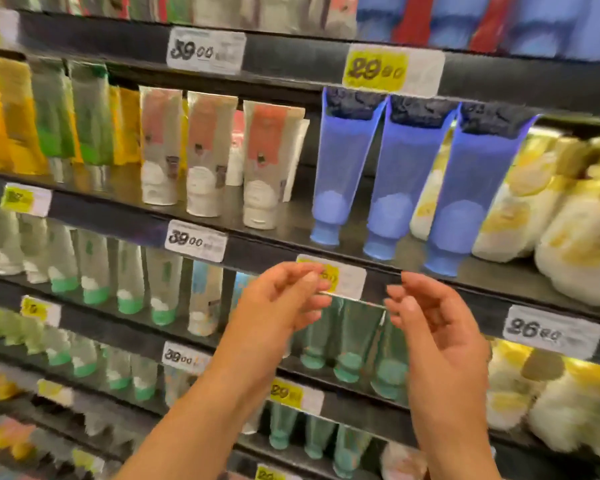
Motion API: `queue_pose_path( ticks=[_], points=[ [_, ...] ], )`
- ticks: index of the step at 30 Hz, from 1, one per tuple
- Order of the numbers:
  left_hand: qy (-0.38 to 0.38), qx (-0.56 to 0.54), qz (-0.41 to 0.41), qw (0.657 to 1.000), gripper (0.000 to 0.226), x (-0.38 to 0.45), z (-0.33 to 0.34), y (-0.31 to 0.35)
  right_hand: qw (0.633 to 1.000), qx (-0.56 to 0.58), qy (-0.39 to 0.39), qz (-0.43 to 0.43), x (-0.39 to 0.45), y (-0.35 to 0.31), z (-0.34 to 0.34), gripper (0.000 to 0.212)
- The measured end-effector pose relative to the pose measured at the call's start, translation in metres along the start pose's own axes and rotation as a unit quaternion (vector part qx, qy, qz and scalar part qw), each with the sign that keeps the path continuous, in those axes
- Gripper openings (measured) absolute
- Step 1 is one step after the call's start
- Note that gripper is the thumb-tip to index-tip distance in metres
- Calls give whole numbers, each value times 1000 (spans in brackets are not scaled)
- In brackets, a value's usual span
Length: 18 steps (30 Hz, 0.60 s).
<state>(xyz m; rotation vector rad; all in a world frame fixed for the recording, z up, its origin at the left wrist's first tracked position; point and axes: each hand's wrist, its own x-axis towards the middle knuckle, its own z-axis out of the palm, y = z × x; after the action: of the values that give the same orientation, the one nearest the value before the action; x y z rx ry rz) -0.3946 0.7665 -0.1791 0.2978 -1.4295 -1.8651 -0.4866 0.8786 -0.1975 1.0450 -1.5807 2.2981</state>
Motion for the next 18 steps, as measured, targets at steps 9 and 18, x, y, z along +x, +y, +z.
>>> queue_pose_path(
  ticks=[9, 18],
  points=[
    [-173, 41, -11, 984, 18, 51, 61, 13, 968, -159, 152, -120, 94, -21, -24, 32],
    [-294, 92, 21, 951, 45, 58, 93, 6, 993, -103, 39, 38, 126, -18, -26, 23]
  ],
)
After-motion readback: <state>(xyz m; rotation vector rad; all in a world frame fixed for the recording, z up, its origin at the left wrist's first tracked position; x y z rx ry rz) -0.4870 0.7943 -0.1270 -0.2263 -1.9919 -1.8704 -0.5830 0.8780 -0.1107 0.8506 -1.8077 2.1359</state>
